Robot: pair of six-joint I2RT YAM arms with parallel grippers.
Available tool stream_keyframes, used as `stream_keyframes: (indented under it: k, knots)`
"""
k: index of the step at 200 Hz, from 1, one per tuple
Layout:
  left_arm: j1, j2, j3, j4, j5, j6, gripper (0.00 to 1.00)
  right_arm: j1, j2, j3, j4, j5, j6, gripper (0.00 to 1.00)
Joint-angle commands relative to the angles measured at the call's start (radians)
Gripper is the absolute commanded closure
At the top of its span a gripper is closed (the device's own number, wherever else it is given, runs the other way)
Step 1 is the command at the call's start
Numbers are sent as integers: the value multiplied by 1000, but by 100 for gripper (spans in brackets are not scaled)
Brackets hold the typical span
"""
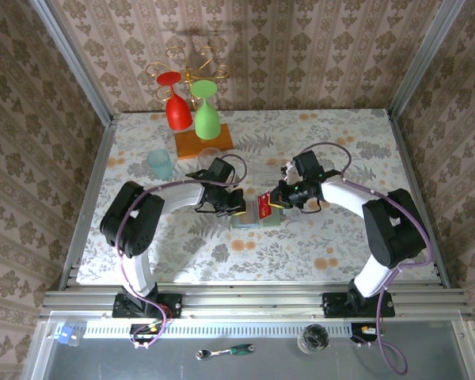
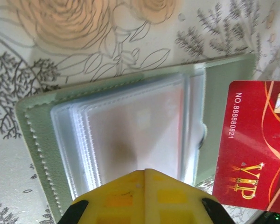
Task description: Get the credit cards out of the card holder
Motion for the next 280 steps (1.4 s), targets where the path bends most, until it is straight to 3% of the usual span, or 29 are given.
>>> stream_keyframes:
  k: [1,31,81,140,194,280]
  knots:
    - [12,-56,39,-29,18,-11,100,-7,-40,76,-141,73,-110,94]
    - [36,-82,41,-41,16,-4,100,-7,-42,141,-214,149,-267,93]
    - [101,-136,7,-46,9,9,99,4,0,298,-414,301,-674,95]
    - [150,-154,4,-76,18,27,99,7,129,536,-569,448,-1085,100]
    - [179,-175,-23,-91,24,29,99,6,308,824,-746,412,-1356,100]
    - [246,-164,-19,-110,24,22,99,6,662,1373,-1069,334,-1517,100]
